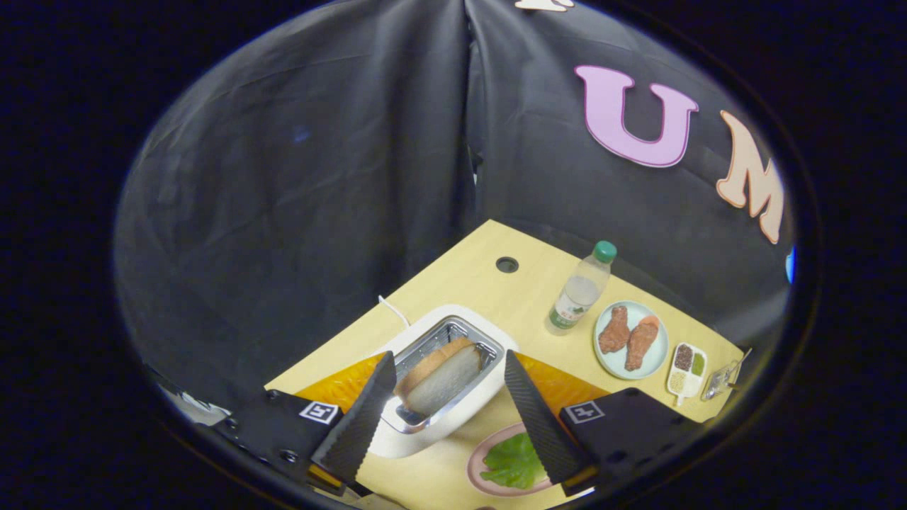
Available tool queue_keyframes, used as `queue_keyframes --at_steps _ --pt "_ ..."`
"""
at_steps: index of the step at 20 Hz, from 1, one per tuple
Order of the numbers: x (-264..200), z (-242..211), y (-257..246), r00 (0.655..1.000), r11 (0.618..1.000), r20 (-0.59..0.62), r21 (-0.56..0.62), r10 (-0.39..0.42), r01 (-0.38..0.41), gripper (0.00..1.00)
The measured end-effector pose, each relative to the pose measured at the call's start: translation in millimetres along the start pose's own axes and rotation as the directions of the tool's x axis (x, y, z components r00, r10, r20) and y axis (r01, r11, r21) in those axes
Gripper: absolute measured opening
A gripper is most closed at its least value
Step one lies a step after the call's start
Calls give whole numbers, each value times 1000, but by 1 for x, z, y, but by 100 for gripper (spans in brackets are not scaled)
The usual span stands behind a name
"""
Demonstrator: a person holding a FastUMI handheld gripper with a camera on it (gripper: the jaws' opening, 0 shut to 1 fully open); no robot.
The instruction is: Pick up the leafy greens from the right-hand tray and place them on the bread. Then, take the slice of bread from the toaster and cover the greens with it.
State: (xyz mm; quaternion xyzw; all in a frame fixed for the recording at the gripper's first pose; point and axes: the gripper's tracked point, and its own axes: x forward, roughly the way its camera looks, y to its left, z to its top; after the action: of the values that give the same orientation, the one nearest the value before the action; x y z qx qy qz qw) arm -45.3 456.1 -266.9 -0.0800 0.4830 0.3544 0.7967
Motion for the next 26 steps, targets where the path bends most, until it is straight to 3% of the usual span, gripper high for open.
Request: queue_keyframes --at_steps 7,8,13,17,19,21,26 --pt "28 -34 11 993 1000 -116 21 -9 12 98" --pt "31 -38 12 992 1000 -128 28 -10 14 94" --pt "32 -47 16 988 999 -155 41 -7 13 46" --pt "24 -48 19 988 997 -153 77 17 -5 18" --pt "28 -43 16 992 995 -124 103 22 -9 18" --pt "17 -36 13 995 992 -91 126 31 -20 6" --pt "-18 -12 4 998 982 0 180 65 -64 6"
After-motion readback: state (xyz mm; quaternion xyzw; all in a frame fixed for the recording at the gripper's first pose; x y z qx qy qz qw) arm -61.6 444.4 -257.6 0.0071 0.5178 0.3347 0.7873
